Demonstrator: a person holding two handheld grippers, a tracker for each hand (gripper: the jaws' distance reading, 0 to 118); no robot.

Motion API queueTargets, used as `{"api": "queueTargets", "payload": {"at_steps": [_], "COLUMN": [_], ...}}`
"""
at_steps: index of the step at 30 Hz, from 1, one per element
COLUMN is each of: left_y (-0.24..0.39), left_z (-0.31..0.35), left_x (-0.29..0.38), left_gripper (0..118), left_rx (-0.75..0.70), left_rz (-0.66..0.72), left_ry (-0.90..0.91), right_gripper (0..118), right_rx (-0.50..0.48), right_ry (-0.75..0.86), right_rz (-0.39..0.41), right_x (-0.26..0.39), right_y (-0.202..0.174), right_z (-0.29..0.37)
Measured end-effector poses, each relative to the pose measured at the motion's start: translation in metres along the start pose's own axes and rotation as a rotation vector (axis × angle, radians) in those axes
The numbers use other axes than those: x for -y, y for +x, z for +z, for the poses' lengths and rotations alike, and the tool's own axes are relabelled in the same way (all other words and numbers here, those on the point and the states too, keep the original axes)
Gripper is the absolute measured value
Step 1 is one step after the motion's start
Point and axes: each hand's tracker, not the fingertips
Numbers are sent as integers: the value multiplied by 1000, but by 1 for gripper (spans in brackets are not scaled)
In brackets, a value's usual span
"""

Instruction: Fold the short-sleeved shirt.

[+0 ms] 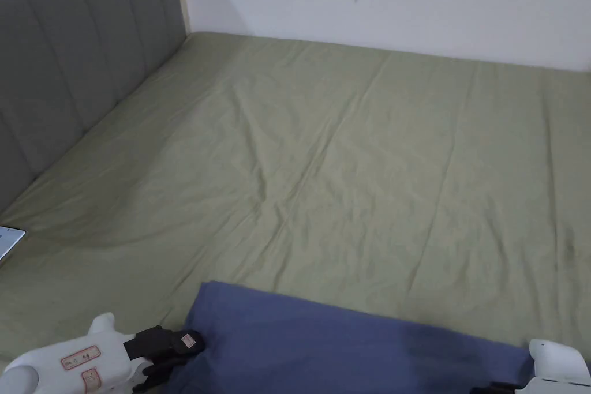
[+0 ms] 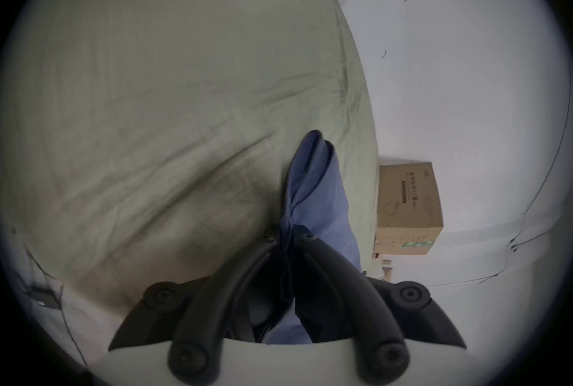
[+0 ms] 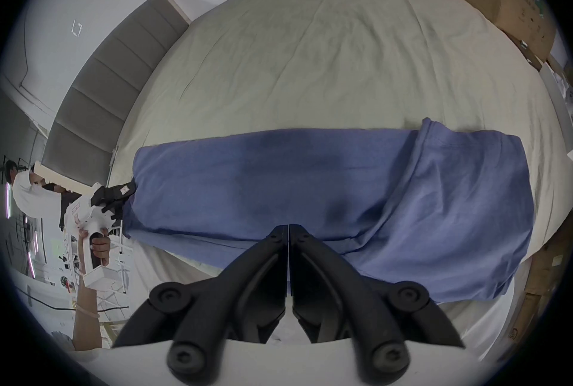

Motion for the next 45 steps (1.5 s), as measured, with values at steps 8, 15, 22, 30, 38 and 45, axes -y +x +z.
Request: {"api": "queueTargets", "payload": {"at_steps": [8, 15, 22, 30, 38, 45], "left_y": [124, 250, 269, 279, 243, 231], "left_z": [29, -29, -155, -162, -124, -167], "left_x": [16, 110, 209, 210, 167, 213], "left_gripper": [7, 7, 8, 105, 3, 3], "left_rx": [45, 44, -37, 30, -85, -86], "left_rz": [-262, -638, -826, -780, -601, -697], "left_ry": [29, -105, -399, -450, -249, -403], "right_gripper": [2, 2, 2, 2, 2, 2], "right_rx": [-33, -45, 4, 33, -2, -28], "right_ry": [69, 127, 172, 197, 197, 197], "right_rz": [-103, -221, -347, -407, -376, -361], "right_x": [5, 23, 46, 64, 56, 54], "right_y": [33, 79, 131, 141, 122, 122], "right_z": [21, 47, 73, 94, 87, 84]}}
